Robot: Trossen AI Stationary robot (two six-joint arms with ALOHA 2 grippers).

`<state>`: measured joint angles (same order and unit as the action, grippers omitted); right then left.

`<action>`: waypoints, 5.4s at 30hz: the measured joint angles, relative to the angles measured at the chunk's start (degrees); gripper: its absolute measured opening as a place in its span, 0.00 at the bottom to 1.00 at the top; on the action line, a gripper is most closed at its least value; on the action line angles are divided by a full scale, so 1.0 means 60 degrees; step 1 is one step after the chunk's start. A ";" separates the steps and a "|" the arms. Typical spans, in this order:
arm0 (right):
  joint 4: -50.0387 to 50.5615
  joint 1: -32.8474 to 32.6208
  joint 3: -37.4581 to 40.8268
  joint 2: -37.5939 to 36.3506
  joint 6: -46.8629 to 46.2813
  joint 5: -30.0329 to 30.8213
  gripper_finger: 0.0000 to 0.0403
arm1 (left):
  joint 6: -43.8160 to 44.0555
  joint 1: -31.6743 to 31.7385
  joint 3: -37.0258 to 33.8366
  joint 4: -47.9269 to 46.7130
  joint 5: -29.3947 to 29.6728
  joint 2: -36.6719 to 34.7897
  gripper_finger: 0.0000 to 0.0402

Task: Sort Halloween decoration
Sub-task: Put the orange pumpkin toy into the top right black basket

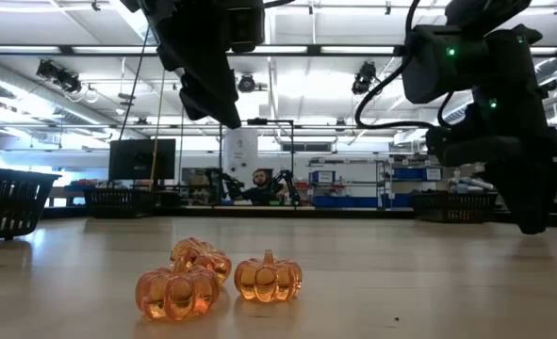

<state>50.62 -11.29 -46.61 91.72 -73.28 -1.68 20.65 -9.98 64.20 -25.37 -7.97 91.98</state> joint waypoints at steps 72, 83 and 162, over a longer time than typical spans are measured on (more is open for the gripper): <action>0.0324 -0.5701 -0.0015 0.1706 0.1549 -0.5393 0.17 | -0.0779 0.1385 0.0000 0.0922 0.0066 0.0015 0.48; 0.1173 -0.4268 -0.0018 -0.1120 0.0224 -0.2019 0.14 | -0.0848 0.1847 0.0000 0.0345 0.0064 -0.0102 0.48; -0.2968 -0.3996 -0.0273 -0.0633 -0.3861 0.0477 0.44 | 0.4975 -0.3974 0.0047 0.1423 0.5235 -0.0073 0.48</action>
<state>32.81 -35.27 -48.25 87.93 -96.44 1.18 50.50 -33.83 64.49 -16.83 23.44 91.55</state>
